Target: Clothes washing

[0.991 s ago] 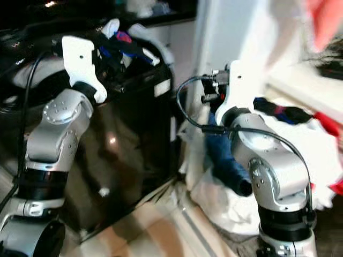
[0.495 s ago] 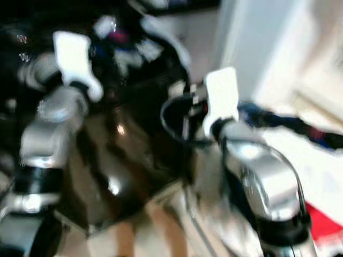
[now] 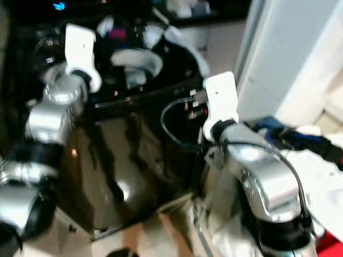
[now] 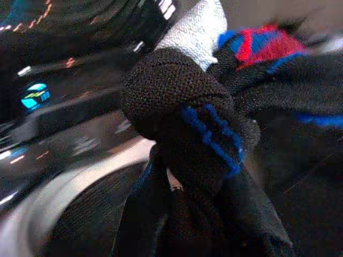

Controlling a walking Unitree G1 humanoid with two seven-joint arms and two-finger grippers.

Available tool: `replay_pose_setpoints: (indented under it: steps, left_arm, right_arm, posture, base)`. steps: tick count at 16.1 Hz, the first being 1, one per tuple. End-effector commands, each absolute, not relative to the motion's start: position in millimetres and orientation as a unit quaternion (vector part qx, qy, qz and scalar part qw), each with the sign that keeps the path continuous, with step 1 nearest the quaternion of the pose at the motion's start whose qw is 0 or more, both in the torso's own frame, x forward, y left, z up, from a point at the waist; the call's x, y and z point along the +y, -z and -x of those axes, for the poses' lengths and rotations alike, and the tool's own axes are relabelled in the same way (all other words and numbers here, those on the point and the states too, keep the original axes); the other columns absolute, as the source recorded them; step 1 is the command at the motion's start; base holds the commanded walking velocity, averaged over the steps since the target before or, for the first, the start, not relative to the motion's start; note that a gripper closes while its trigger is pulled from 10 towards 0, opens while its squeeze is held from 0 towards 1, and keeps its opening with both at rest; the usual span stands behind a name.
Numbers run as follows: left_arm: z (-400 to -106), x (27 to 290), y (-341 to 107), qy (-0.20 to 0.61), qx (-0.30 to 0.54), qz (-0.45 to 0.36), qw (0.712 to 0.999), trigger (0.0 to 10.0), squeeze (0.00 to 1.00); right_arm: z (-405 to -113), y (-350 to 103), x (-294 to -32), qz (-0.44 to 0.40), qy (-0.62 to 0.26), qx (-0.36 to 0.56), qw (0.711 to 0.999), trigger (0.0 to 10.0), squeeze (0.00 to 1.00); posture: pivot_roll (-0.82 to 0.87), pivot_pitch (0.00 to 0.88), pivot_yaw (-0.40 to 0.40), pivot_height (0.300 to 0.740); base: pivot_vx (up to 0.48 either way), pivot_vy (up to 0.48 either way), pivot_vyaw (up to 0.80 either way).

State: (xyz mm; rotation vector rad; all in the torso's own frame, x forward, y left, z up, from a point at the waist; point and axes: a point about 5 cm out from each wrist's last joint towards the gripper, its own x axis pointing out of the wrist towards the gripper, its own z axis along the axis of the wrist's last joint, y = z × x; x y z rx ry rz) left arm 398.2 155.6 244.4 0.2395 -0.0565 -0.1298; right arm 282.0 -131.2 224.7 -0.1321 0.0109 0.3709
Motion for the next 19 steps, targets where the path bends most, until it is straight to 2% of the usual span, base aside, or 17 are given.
replay_pose_setpoints:
  steps: [1, 3, 8, 9, 10, 19]
  left_arm:
    - [-406.8, 151.4, -253.1, 0.065, -0.03, -0.172, 0.983, 10.0, 0.0]
    - [-419.6, 160.7, -259.8, 0.039, -0.012, -0.207, 0.977, 10.0, 0.0]
    - [-428.6, 167.6, -273.3, 0.029, 0.017, -0.201, 0.979, 10.0, 0.0]
    - [-429.0, 167.2, -270.1, 0.039, 0.038, -0.21, 0.976, 10.0, 0.89]
    - [-429.2, 167.4, -269.0, 0.041, 0.046, -0.199, 0.978, 10.0, 1.0]
    - [-427.3, 166.0, -255.8, 0.083, 0.111, -0.202, 0.97, 10.0, 1.0]
  right_arm:
    - [-278.2, -229.1, -129.9, 0.06, -0.197, 0.003, 0.978, 10.0, 0.0]
    - [-275.3, -226.8, -125.5, 0.058, -0.222, 0.021, 0.973, 10.0, 0.0]
    - [-266.0, -222.2, -113.2, 0.076, -0.269, 0.041, 0.959, 10.0, 0.0]
    - [-263.3, -221.3, -110.7, 0.079, -0.274, 0.046, 0.957, 10.0, 0.0]
    - [-261.9, -221.0, -109.5, 0.079, -0.277, 0.048, 0.957, 10.0, 0.0]
    - [-259.9, -219.3, -110.6, 0.074, -0.266, 0.062, 0.959, 10.0, 0.0]
  posture:
    - [-0.03, 0.0, 0.039, 0.74]
    - [-0.03, 0.0, 0.033, 0.74]
    - [-0.06, 0.0, 0.041, 0.74]
    - [-0.06, 0.0, 0.046, 0.74]
    - [-0.06, 0.0, 0.046, 0.74]
    - [-0.08, 0.0, 0.063, 0.74]
  base:
    - [0.0, 0.0, 0.0]
    - [0.0, 0.0, 0.0]
    - [0.0, 0.0, 0.0]
    - [0.0, 0.0, 0.0]
    - [0.0, 0.0, 0.0]
    - [0.0, 0.0, 0.0]
